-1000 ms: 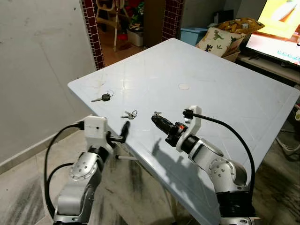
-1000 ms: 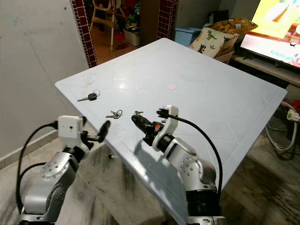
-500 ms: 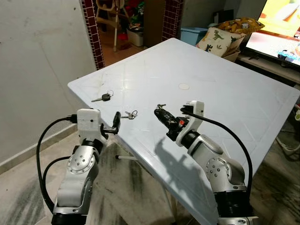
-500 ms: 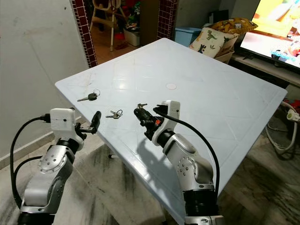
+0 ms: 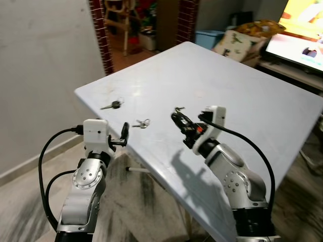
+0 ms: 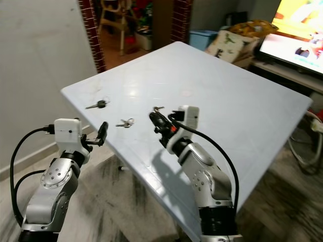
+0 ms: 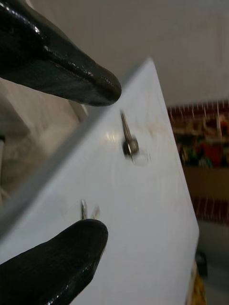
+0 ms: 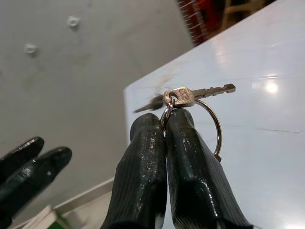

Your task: Hang keys on a hook

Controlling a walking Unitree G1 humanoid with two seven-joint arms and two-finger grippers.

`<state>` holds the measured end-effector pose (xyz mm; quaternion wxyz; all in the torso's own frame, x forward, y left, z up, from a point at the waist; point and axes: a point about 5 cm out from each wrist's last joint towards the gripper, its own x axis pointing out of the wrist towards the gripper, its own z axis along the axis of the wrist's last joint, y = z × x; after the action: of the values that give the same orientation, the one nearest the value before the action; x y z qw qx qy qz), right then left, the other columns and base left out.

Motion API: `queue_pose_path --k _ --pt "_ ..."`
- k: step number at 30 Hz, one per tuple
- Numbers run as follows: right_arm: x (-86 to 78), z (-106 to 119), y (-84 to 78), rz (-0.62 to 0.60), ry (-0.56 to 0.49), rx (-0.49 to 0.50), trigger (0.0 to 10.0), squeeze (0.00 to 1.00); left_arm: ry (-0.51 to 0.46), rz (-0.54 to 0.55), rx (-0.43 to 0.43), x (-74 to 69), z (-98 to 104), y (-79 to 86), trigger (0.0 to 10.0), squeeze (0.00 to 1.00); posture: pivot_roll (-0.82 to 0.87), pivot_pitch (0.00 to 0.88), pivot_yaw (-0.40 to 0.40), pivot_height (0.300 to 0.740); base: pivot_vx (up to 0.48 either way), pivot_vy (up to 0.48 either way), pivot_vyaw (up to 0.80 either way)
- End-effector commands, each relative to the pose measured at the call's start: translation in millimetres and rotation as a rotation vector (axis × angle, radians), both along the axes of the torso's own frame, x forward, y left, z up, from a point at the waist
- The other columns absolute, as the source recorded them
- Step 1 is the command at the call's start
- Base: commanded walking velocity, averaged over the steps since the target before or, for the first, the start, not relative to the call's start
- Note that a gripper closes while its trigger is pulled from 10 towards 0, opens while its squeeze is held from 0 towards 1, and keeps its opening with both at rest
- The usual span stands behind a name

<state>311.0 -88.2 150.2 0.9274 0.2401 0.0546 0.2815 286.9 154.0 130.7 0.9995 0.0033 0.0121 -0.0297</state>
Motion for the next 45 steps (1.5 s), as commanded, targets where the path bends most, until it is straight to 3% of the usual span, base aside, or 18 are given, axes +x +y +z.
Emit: queue_pose_path --k 1,5,18,31,37,45 --pt "0.6 7 1.5 0.000 -0.029 -0.005 10.0 0.00 -0.004 0.008 -0.004 -1.5 1 0.5 10.0 0.00 0.02 0.007 0.001 0.740 0.000 0.000 0.80" --pt "1.3 6 -0.3 -0.015 -0.025 0.005 10.0 0.00 0.004 0.005 -0.016 -2.2 0 -0.1 10.0 0.00 0.02 0.010 -0.003 0.740 0.000 0.000 0.80" --pt "3.2 2 -0.1 -0.043 -0.003 -0.036 10.0 0.00 0.019 0.001 -0.026 -1.3 -2 1.0 10.0 0.00 0.02 0.015 0.000 0.740 0.000 -0.047 0.00" --pt "8.6 6 -3.4 -0.123 -0.054 -0.057 10.0 0.00 0.022 -0.010 -0.022 0.3 -1 0.8 10.0 0.00 0.03 0.008 0.003 0.740 0.000 0.480 0.00" --pt "11.9 5 -3.6 -0.144 -0.050 -0.125 10.0 0.00 0.019 -0.013 -0.016 1.2 0 2.3 10.0 0.00 0.04 0.000 0.006 0.740 0.000 0.480 0.00" --pt "13.8 2 -4.0 -0.162 -0.030 -0.099 10.0 0.00 0.017 -0.016 -0.003 3.3 1 6.1 10.0 0.00 0.05 0.000 0.015 0.740 0.000 0.480 0.00"
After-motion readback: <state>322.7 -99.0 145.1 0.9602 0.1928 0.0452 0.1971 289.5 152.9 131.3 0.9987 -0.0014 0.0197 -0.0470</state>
